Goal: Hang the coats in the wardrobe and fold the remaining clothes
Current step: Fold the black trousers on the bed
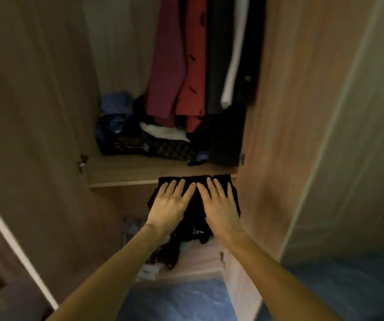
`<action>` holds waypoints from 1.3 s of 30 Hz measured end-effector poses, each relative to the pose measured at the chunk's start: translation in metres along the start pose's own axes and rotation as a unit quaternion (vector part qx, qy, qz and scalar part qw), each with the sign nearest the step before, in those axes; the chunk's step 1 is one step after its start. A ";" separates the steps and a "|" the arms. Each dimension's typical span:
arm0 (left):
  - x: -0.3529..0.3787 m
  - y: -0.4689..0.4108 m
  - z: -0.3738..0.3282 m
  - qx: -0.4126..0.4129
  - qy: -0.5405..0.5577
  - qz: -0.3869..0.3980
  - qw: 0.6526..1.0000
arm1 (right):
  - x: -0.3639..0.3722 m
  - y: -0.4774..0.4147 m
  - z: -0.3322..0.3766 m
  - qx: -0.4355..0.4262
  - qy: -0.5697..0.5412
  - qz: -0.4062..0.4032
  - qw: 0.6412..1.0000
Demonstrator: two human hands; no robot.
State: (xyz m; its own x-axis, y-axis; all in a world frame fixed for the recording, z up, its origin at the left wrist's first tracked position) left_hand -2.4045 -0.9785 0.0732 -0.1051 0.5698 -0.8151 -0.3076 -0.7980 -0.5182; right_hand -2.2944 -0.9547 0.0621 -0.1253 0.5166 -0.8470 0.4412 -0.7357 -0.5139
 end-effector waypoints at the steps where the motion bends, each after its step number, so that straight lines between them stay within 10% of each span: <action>1: 0.004 -0.005 0.013 -0.015 -0.011 0.008 1.000 | 0.006 -0.017 0.004 -0.016 -0.009 -0.009 1.000; 14: 0.088 -0.027 0.182 -0.176 -0.072 0.056 0.980 | 0.110 -0.189 0.104 -0.174 -0.111 0.002 0.978; 26: 0.243 -0.098 0.377 -0.214 -0.064 0.072 0.972 | 0.254 -0.385 0.185 -0.150 -0.150 -0.002 0.977; 32: 0.374 -0.050 0.389 -0.246 -0.017 0.206 0.947 | 0.376 -0.367 0.200 -0.145 -0.161 0.236 0.947; 39: 0.393 -0.048 0.402 -0.248 -0.019 0.179 0.952 | 0.402 -0.366 0.208 -0.116 -0.228 0.220 0.941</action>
State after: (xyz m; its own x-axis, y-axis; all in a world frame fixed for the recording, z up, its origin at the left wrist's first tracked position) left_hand -2.8113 -0.6378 -0.1178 -0.1561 0.2422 -0.9576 0.2386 -0.9315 -0.2745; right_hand -2.6906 -0.5687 -0.1187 -0.2302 -0.0972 -0.9683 0.7157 -0.6911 -0.1007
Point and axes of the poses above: each hand's wrist, its own y-axis away from the middle knuckle, its own x-axis out of the palm, z = x × y, the point moved 6 cm from there along -y, towards the middle knuckle, and after that the axes turned 6 degrees about -z, right-handed, at the moved point
